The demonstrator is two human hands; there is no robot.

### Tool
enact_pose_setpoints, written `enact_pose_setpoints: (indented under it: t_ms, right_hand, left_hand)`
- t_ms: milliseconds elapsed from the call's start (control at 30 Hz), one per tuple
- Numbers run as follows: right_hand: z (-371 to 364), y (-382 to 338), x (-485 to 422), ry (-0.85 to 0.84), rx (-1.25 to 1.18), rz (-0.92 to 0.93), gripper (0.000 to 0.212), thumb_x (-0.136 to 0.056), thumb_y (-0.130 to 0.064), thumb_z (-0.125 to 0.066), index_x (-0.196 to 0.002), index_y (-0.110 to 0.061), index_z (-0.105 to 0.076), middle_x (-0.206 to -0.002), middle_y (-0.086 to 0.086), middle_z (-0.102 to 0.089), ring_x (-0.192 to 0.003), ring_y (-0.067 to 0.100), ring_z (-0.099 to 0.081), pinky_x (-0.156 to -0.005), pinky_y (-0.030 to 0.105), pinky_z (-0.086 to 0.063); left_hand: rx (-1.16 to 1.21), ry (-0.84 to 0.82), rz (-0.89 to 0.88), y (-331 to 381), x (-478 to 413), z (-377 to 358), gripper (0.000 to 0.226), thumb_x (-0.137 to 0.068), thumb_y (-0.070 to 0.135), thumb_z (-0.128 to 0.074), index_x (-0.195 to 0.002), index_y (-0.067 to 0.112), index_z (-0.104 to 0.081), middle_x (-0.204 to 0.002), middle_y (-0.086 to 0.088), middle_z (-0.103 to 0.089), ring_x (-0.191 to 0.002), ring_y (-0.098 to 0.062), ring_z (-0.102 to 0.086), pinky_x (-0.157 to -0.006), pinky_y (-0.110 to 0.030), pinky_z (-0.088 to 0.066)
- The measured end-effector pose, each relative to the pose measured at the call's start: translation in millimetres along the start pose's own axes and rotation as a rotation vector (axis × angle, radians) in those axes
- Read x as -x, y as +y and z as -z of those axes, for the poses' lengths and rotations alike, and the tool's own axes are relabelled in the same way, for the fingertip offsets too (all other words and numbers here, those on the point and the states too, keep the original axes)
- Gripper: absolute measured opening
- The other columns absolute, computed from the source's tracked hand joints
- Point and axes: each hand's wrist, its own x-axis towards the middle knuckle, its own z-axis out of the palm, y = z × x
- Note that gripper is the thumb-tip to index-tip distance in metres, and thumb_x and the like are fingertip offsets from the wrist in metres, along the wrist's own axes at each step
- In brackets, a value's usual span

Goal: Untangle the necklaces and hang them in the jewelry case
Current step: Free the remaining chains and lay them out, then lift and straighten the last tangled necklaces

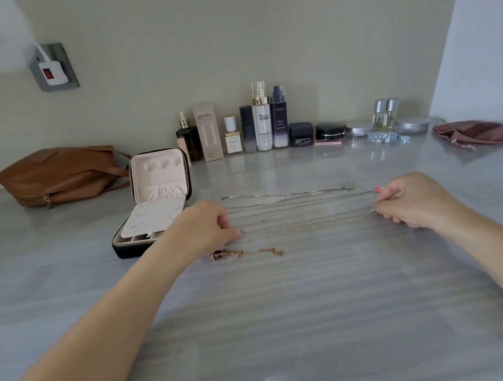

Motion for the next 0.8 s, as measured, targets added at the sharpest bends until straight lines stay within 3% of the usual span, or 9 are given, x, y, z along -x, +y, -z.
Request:
enact_pose_setpoints:
  t_ms: [200, 300, 433, 533, 667, 800]
  right_hand:
    - [0, 1, 1, 0.028, 0.008, 0.042, 0.009, -0.074, -0.01, -0.063, -0.066, -0.013, -0.066, -0.063, 0.007, -0.065, -0.054, 0.022, -0.054, -0.049, 0.022, -0.04]
    - [0, -8, 14, 0.056, 0.099, 0.166, 0.005, -0.076, -0.018, -0.067, -0.072, -0.02, -0.064, -0.071, -0.001, -0.066, -0.069, 0.021, -0.059, -0.057, 0.022, -0.04]
    - [-13, -39, 42, -0.131, 0.345, 0.425, 0.007, -0.078, -0.028, -0.066, -0.08, -0.023, -0.062, -0.064, -0.014, -0.058, -0.061, -0.002, -0.051, -0.061, 0.021, -0.041]
    - [-26, -65, 55, -0.206, 0.467, 0.574, 0.007, -0.081, -0.034, -0.061, -0.082, -0.027, -0.058, -0.061, -0.019, -0.05, -0.06, -0.004, -0.045, -0.057, 0.016, -0.037]
    - [-41, -102, 49, -0.217, 0.34, 0.634, 0.01, -0.084, -0.032, -0.06, -0.081, -0.023, -0.064, -0.063, -0.02, -0.049, -0.06, -0.009, -0.045, -0.054, 0.012, -0.034]
    - [-67, -128, 45, -0.218, 0.177, 0.638, 0.01, -0.085, -0.026, -0.06, -0.08, -0.02, -0.066, -0.066, -0.02, -0.051, -0.062, -0.006, -0.048, -0.056, 0.012, -0.036]
  left_hand:
    - [0.0, 0.111, -0.029, 7, 8, 20, 0.012, -0.082, 0.024, -0.062, -0.085, 0.012, -0.064, -0.072, 0.007, -0.055, -0.057, -0.004, -0.047, -0.048, -0.017, -0.032]
    - [-0.126, -0.074, -0.073, 14, 14, 33, 0.011, -0.085, 0.027, -0.059, -0.087, 0.018, -0.064, -0.077, 0.006, -0.063, -0.062, -0.004, -0.053, -0.049, -0.014, -0.032]
    - [-0.215, -0.268, -0.1, 9, 16, 38, 0.01, -0.081, 0.026, -0.06, -0.085, 0.018, -0.066, -0.067, 0.004, -0.062, -0.065, -0.012, -0.054, -0.043, -0.011, -0.034]
    - [-0.174, -0.302, -0.109, -1, 17, 36, 0.014, -0.077, 0.028, -0.065, -0.086, 0.017, -0.067, -0.073, 0.001, -0.064, -0.063, -0.012, -0.053, -0.042, -0.007, -0.035]
    - [-0.077, -0.223, -0.12, -10, 18, 28, 0.015, -0.076, 0.026, -0.069, -0.087, 0.018, -0.063, -0.073, 0.011, -0.059, -0.057, 0.0, -0.05, -0.045, -0.003, -0.035]
    - [0.042, -0.183, -0.137, -18, 18, 21, 0.011, -0.076, 0.023, -0.069, -0.079, 0.022, -0.059, -0.072, 0.011, -0.056, -0.058, -0.002, -0.049, -0.045, -0.005, -0.037]
